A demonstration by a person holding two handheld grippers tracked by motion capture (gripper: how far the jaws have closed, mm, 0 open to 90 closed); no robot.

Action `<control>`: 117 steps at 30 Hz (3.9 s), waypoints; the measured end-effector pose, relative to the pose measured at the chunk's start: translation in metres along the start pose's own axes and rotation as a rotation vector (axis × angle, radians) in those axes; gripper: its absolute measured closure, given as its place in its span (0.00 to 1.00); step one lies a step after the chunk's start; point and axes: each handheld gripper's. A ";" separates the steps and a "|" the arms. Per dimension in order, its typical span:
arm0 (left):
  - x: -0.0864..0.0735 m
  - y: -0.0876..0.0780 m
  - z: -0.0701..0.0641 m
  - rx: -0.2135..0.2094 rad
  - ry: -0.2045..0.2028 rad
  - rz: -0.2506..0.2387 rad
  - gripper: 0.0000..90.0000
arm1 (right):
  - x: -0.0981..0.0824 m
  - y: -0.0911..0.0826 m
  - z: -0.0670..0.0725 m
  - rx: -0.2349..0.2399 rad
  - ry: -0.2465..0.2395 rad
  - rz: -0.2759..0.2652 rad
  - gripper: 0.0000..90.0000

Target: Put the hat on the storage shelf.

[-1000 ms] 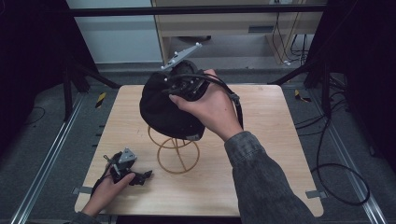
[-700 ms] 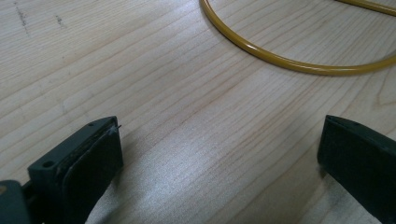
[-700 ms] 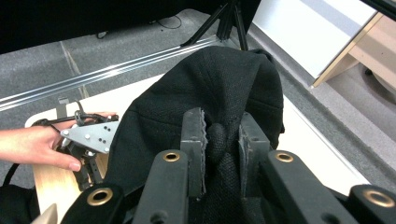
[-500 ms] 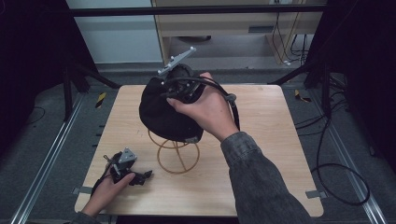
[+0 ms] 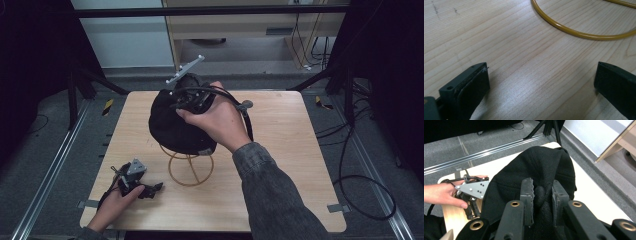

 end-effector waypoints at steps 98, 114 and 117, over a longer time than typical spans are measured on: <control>0.000 0.000 0.000 -0.004 0.004 0.001 0.00 | -0.045 -0.022 0.003 -0.002 0.077 0.000 0.32; 0.000 0.000 0.000 -0.003 0.001 -0.002 0.00 | -0.084 -0.050 -0.006 -0.118 0.105 -0.134 0.12; 0.000 0.000 0.000 -0.003 0.001 -0.002 0.00 | -0.092 -0.054 -0.007 -0.119 0.103 -0.150 0.10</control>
Point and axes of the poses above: each handheld gripper's, and its own axes: y roughly forward along the jaws, x roughly out of its top, z roughly to its left, and after that the axes turned 14 degrees about x, right-handed
